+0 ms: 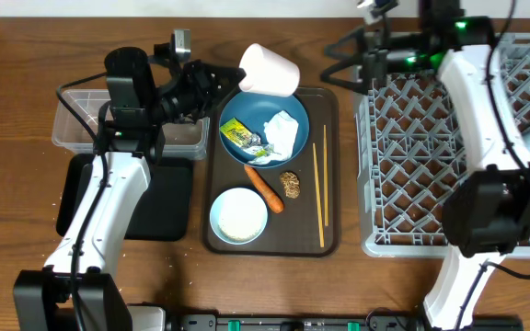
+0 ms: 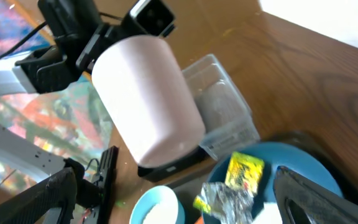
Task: Sort waste into correct bins and load items into the dishwasher rack
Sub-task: 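Lift the pink cup with the left gripper toward the right gripper, then grasp the pink cup with the right gripper and open the left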
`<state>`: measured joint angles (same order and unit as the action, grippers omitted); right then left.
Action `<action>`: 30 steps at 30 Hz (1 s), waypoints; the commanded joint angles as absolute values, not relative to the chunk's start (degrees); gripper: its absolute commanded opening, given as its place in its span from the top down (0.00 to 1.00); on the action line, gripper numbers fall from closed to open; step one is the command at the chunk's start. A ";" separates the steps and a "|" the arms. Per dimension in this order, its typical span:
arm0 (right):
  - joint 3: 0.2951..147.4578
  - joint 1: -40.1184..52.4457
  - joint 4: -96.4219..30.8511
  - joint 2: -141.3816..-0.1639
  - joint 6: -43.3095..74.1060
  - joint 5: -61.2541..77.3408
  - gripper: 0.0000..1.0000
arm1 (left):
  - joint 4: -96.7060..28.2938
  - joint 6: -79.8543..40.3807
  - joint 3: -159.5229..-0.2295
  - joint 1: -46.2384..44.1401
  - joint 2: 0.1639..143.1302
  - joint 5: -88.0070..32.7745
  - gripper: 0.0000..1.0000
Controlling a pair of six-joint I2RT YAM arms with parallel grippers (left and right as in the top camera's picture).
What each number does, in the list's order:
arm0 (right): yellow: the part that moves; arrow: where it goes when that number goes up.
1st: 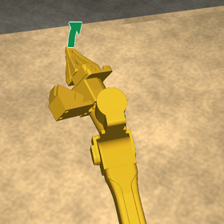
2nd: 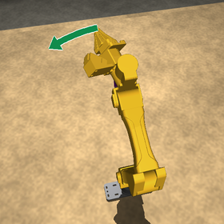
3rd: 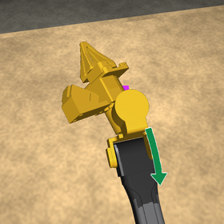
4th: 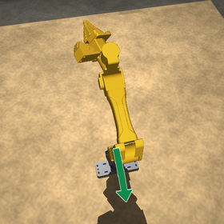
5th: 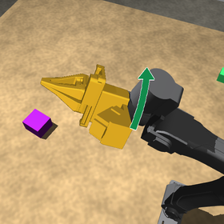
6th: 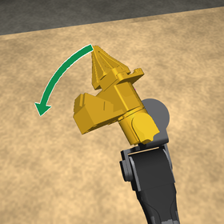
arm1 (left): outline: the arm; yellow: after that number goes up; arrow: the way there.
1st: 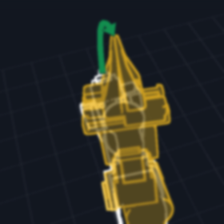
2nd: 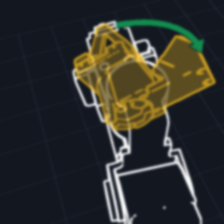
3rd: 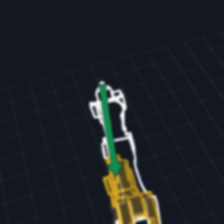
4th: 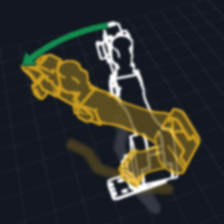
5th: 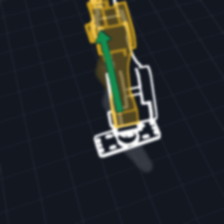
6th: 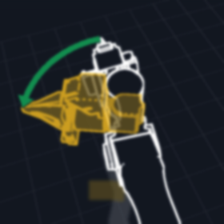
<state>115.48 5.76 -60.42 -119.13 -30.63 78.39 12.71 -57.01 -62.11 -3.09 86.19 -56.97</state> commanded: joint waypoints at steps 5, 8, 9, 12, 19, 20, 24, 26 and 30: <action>115.26 11.25 -55.27 -120.14 -32.25 82.85 0.09 | 16.01 -65.56 -62.92 -2.96 86.52 -58.92 0.94; 115.26 12.93 -53.32 -120.14 -32.23 82.98 0.11 | 16.01 -65.93 -62.92 -2.96 86.52 -58.92 0.94; 115.26 13.52 -52.99 -120.14 -32.23 82.98 0.11 | 16.01 -66.08 -62.92 -2.96 86.52 -58.92 0.94; 115.26 14.83 -51.90 -120.14 -32.25 82.94 0.11 | 16.12 -66.98 -62.92 -2.96 86.52 -58.89 0.94; 115.26 16.56 -50.11 -120.14 -32.23 82.76 0.21 | 18.61 -68.29 -62.92 -2.96 86.52 -58.92 0.94; 115.26 16.53 -50.06 -120.14 -32.23 82.76 0.23 | 18.57 -68.27 -62.92 -2.96 86.52 -58.94 0.94; 115.26 16.53 -49.50 -120.14 -32.23 82.63 0.44 | 18.57 -68.27 -62.92 -2.96 86.52 -58.94 0.94; 115.26 16.53 -49.10 -120.14 -32.25 82.28 0.50 | 18.57 -68.27 -62.92 -2.96 86.52 -58.94 0.94; 115.26 16.53 -48.60 -120.14 -32.23 81.17 0.57 | 18.57 -68.25 -62.92 -2.96 86.52 -58.94 0.94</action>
